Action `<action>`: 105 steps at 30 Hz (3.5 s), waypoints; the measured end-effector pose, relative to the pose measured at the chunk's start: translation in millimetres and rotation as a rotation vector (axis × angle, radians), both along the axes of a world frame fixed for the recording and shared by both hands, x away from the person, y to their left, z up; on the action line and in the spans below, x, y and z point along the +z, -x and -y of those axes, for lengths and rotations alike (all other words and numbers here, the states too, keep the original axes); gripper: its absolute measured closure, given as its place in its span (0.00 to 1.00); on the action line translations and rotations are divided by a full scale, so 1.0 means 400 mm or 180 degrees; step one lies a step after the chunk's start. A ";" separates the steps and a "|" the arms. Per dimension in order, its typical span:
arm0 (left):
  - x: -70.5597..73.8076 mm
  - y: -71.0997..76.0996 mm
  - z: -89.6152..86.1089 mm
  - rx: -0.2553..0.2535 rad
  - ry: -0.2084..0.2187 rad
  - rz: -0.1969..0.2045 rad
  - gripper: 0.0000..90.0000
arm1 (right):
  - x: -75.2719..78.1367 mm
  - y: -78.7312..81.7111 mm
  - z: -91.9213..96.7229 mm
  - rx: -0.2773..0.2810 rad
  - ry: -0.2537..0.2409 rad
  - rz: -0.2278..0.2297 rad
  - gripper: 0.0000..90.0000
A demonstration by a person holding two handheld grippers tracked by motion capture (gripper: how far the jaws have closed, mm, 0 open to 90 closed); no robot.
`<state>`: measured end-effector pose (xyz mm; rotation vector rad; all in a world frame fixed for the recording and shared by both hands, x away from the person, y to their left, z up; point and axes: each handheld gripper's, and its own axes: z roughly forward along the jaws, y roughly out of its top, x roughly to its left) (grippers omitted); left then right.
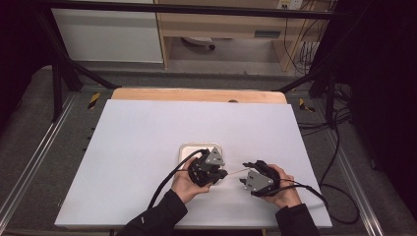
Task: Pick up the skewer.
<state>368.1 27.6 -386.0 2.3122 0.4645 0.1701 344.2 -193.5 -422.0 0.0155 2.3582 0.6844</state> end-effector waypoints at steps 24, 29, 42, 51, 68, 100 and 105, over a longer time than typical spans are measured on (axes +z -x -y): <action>0.001 0.006 0.013 -0.0118 -0.0055 0.0013 0.99 | -0.012 -0.008 -0.009 0.0357 0.0333 0.0152 0.84; -0.001 0.006 0.015 -0.0138 -0.0059 0.0008 0.99 | -0.012 -0.009 -0.008 0.0376 0.0332 0.0160 0.91; -0.006 -0.002 0.014 -0.0135 -0.0085 -0.0043 0.99 | -0.013 -0.006 -0.008 0.0495 0.0440 0.0186 0.98; 0.000 -0.007 0.012 -0.0096 -0.0182 -0.0050 0.92 | -0.009 -0.005 -0.020 0.0532 0.0577 0.0192 0.99; 0.004 -0.027 0.071 -0.0271 -0.1054 -0.0201 0.83 | -0.004 -0.004 -0.031 0.0570 0.0761 0.0242 0.99; -0.021 -0.009 0.106 -0.0377 -0.1249 -0.0106 0.99 | -0.003 0.005 -0.033 0.0650 0.0896 0.0238 0.99; -0.021 -0.008 0.100 -0.0337 -0.1155 -0.0073 0.99 | 0.003 0.005 -0.031 0.0574 0.0840 0.0242 0.96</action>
